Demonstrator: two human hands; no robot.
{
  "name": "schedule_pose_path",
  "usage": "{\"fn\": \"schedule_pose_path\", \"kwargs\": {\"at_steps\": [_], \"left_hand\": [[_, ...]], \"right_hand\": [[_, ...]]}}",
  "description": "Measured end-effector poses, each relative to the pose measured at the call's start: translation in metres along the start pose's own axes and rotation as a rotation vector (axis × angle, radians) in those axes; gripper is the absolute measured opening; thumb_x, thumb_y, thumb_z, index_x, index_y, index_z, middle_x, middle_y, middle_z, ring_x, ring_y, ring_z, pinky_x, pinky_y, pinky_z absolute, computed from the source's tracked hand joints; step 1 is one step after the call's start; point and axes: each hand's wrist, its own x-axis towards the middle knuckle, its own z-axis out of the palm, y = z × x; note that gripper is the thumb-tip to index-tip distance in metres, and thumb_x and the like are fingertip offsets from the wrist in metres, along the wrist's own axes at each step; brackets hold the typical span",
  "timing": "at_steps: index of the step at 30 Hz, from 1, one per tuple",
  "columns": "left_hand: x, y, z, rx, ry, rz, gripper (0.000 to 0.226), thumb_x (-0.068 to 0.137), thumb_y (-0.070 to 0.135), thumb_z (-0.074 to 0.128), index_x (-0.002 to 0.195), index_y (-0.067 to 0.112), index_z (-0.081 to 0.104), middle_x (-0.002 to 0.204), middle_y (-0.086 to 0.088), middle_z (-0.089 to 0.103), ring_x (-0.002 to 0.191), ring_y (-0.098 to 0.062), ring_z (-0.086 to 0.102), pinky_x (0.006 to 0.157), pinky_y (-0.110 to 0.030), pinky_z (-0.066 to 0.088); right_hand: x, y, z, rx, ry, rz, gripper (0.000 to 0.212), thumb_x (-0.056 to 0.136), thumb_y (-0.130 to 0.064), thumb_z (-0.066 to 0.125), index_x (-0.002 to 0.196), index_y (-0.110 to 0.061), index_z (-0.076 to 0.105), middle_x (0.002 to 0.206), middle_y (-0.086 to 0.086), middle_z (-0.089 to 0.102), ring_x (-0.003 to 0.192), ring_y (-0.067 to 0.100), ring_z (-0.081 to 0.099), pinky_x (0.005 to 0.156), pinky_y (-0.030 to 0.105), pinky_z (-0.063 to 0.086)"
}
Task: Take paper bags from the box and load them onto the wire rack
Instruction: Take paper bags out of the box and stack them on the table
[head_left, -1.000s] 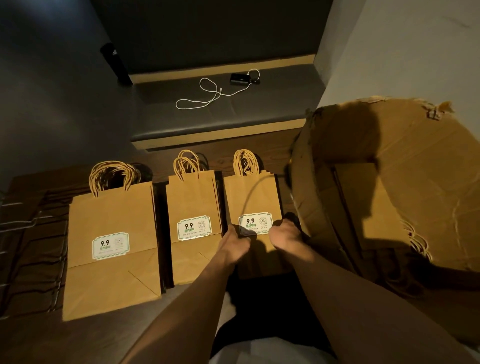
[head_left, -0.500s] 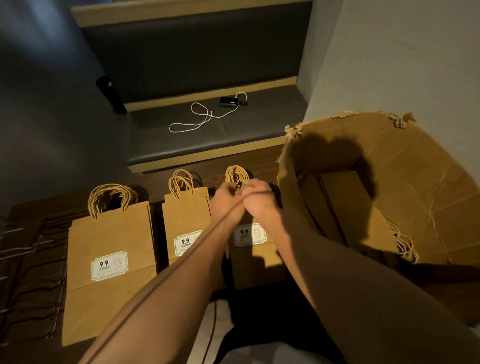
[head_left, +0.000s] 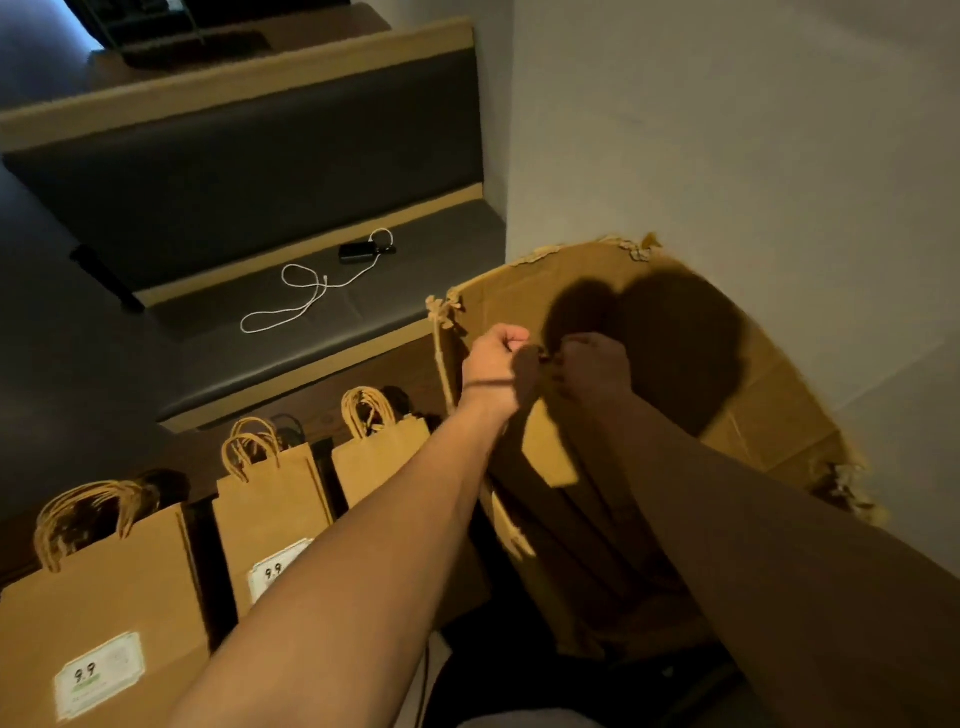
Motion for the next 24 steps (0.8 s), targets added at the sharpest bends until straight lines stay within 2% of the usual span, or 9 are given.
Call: {"fn": "schedule_pose_path", "kwargs": {"at_steps": [2, 4, 5, 9, 12, 14, 16, 20, 24], "left_hand": [[0.006, -0.019, 0.024, -0.117, -0.039, -0.199, 0.026, 0.100, 0.009, 0.043, 0.076, 0.016, 0.050, 0.072, -0.002, 0.058, 0.087, -0.021, 0.056, 0.072, -0.022, 0.049], [0.006, -0.038, 0.038, 0.026, -0.040, -0.359, 0.015, 0.099, 0.020, 0.045, 0.098, 0.012, 0.057, 0.098, -0.010, 0.064, 0.104, -0.030, 0.060, 0.090, -0.034, 0.052], [0.005, -0.047, 0.045, 0.096, 0.011, -0.430, 0.026, 0.098, 0.023, 0.047, 0.117, 0.009, 0.058, 0.117, -0.014, 0.063, 0.113, -0.036, 0.059, 0.092, -0.037, 0.050], [0.010, -0.086, 0.058, 0.034, 0.070, -0.550, 0.043, 0.101, 0.017, 0.049, 0.139, -0.002, 0.048, 0.143, -0.020, 0.051, 0.130, -0.035, 0.052, 0.081, -0.030, 0.044], [0.019, -0.113, 0.069, -0.038, 0.094, -0.669, 0.043, 0.101, 0.016, 0.047, 0.140, -0.002, 0.047, 0.141, -0.019, 0.051, 0.129, -0.036, 0.051, 0.096, -0.036, 0.047], [0.030, -0.138, 0.075, -0.113, 0.109, -0.738, 0.032, 0.100, 0.017, 0.046, 0.125, -0.001, 0.055, 0.125, -0.018, 0.058, 0.113, -0.033, 0.058, 0.103, -0.041, 0.046], [0.039, -0.168, 0.079, -0.151, 0.087, -0.774, 0.024, 0.099, 0.015, 0.046, 0.114, 0.000, 0.058, 0.113, -0.017, 0.062, 0.100, -0.032, 0.061, 0.101, -0.042, 0.047], [0.029, -0.161, 0.086, -0.199, 0.122, -0.780, 0.035, 0.098, 0.007, 0.047, 0.132, -0.001, 0.053, 0.131, -0.019, 0.059, 0.122, -0.038, 0.057, 0.097, -0.048, 0.049], [0.048, -0.186, 0.090, -0.173, 0.205, -0.732, 0.045, 0.086, 0.010, 0.059, 0.130, 0.002, 0.053, 0.121, -0.021, 0.063, 0.106, -0.039, 0.065, 0.090, -0.056, 0.054]], "right_hand": [[0.013, 0.022, -0.028, -0.110, 0.036, 0.058, 0.032, 0.082, -0.024, 0.052, 0.109, -0.016, 0.068, 0.109, 0.012, 0.068, 0.104, 0.033, 0.063, 0.091, 0.044, 0.052], [0.022, 0.041, -0.050, -0.219, 0.041, 0.111, 0.030, 0.089, -0.018, 0.052, 0.115, -0.012, 0.065, 0.114, 0.012, 0.066, 0.107, 0.033, 0.060, 0.090, 0.041, 0.048], [0.029, 0.051, -0.062, -0.264, 0.040, 0.138, 0.030, 0.090, -0.018, 0.053, 0.117, -0.011, 0.064, 0.117, 0.013, 0.064, 0.109, 0.033, 0.059, 0.090, 0.040, 0.047], [0.055, 0.081, -0.083, -0.388, 0.003, 0.196, 0.036, 0.092, -0.018, 0.056, 0.126, -0.006, 0.057, 0.127, 0.016, 0.058, 0.106, 0.029, 0.054, 0.079, 0.032, 0.039], [0.071, 0.095, -0.089, -0.434, -0.025, 0.195, 0.042, 0.092, -0.020, 0.059, 0.130, -0.005, 0.052, 0.130, 0.016, 0.055, 0.117, 0.033, 0.052, 0.079, 0.030, 0.036], [0.082, 0.101, -0.088, -0.464, -0.051, 0.197, 0.046, 0.092, -0.023, 0.063, 0.132, -0.004, 0.050, 0.133, 0.017, 0.054, 0.121, 0.034, 0.051, 0.084, 0.033, 0.041], [0.091, 0.107, -0.087, -0.473, -0.089, 0.212, 0.059, 0.091, -0.026, 0.067, 0.140, -0.003, 0.043, 0.141, 0.017, 0.049, 0.128, 0.035, 0.047, 0.094, 0.034, 0.042], [0.107, 0.123, -0.083, -0.570, -0.170, 0.214, 0.088, 0.087, -0.033, 0.071, 0.153, -0.003, 0.021, 0.155, 0.016, 0.031, 0.142, 0.033, 0.031, 0.112, 0.038, 0.031], [0.119, 0.131, -0.072, -0.728, -0.229, 0.224, 0.094, 0.087, -0.033, 0.070, 0.155, -0.005, 0.010, 0.159, 0.017, 0.019, 0.145, 0.036, 0.021, 0.116, 0.045, 0.026]]}}
